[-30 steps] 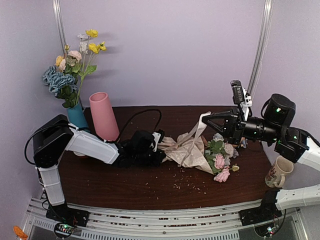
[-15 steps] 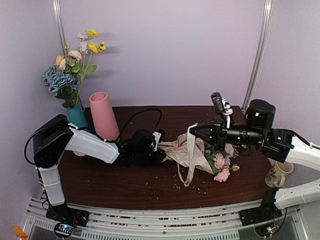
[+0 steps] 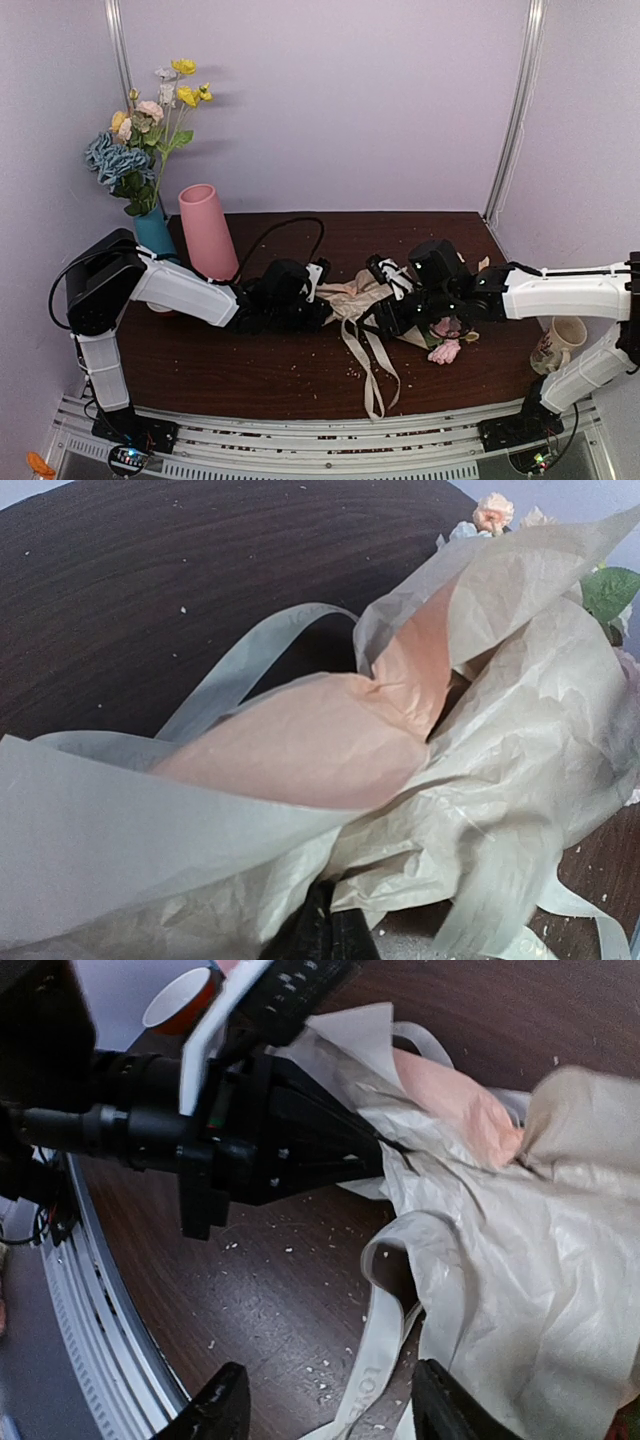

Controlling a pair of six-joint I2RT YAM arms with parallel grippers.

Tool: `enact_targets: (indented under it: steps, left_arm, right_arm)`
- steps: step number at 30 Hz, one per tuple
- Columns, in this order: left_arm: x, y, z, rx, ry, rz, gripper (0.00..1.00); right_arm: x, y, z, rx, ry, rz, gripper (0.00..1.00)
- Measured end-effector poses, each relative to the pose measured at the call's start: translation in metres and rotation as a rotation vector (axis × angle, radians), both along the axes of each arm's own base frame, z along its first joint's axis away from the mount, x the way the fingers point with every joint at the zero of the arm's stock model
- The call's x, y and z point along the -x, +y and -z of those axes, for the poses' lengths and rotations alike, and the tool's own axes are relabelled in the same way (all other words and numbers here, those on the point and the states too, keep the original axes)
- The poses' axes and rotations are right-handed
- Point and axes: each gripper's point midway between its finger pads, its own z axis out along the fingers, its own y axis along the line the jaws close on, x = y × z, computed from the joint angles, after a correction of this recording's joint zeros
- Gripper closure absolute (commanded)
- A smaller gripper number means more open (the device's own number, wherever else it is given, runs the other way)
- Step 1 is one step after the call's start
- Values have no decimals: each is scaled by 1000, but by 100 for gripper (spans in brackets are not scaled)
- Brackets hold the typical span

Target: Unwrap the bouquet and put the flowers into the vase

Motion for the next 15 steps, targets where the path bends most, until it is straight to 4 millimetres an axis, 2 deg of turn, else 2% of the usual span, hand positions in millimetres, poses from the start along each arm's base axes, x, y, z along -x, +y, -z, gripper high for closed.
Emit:
enact_targets:
  steps: [3,10,15]
  left_arm:
    - [0,0,0,0,0,0,100]
    - [0,0,0,0,1,1,100]
    - [1,0,0,2,2,4,100]
  right_arm:
    - [-1,-5,18,42,44,42,29]
    - [2,-28,68,149,148,159,30]
    - [-3,-46,86,218,167,264,31]
